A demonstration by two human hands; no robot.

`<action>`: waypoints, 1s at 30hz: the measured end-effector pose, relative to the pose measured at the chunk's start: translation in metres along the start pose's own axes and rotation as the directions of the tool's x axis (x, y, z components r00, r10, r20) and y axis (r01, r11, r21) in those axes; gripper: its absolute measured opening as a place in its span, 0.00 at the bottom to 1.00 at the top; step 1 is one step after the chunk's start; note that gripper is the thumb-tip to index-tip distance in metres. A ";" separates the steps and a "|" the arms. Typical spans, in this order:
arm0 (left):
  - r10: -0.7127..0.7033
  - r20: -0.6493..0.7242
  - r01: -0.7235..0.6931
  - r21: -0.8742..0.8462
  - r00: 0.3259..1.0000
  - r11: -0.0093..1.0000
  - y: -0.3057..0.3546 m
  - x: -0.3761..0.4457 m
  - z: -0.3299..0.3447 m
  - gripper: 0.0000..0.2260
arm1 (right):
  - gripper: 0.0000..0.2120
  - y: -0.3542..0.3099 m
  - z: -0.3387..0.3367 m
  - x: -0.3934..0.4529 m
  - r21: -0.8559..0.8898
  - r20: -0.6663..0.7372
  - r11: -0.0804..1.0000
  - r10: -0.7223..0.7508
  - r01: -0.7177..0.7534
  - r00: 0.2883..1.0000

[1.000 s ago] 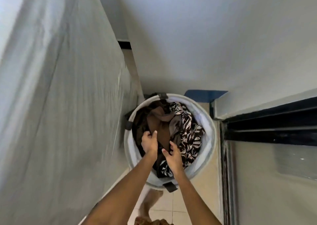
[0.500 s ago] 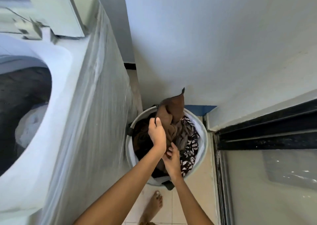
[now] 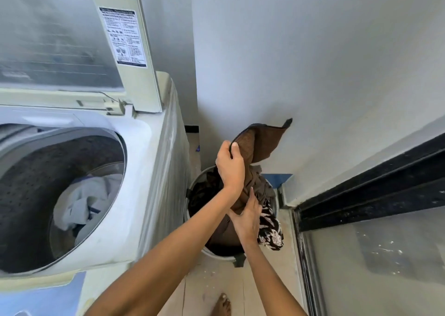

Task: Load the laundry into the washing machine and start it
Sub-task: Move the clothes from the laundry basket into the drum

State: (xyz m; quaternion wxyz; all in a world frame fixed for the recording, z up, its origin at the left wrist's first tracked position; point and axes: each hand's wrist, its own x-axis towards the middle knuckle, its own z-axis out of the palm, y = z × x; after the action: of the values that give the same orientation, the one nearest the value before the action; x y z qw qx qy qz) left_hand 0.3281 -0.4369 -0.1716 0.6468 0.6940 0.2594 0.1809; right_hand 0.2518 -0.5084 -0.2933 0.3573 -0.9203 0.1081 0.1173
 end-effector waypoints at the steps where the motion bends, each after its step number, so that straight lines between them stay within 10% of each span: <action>1: 0.015 -0.002 -0.015 0.003 1.000 1.000 0.003 0.001 -0.003 0.16 | 0.47 -0.006 0.001 0.000 -0.012 -0.033 1.000 0.002 -0.002 0.999; 10: -0.124 -0.047 0.127 0.065 0.991 0.990 -0.030 0.007 -0.023 0.15 | 0.57 0.022 0.030 -0.012 0.101 0.272 0.986 0.104 -0.135 0.957; 14: -0.161 0.016 0.160 0.063 0.987 0.985 -0.053 -0.001 -0.011 0.16 | 0.54 0.032 0.043 -0.009 0.158 0.179 0.966 0.175 -0.204 0.968; 20: -0.282 -0.028 0.281 -0.018 0.959 0.959 -0.081 0.009 -0.016 0.17 | 0.14 0.043 0.049 0.016 -0.061 0.099 0.983 0.179 -0.174 0.979; 23: -0.334 0.018 0.334 -0.076 0.942 0.939 -0.101 0.002 -0.039 0.12 | 0.10 0.050 0.046 0.017 -0.061 0.187 0.992 0.123 -0.113 0.975; 30: -0.663 0.285 0.644 0.171 0.692 0.745 -0.222 -0.072 -0.080 0.26 | 0.19 0.068 0.061 0.030 0.126 0.358 0.964 0.177 -0.235 0.917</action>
State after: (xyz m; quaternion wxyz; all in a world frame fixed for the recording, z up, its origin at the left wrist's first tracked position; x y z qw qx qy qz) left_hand 0.1959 -0.4094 -0.3778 0.6821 0.5943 0.3832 -0.1863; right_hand 0.2526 -0.5192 -0.3893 0.4319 -0.8360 0.1500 0.3033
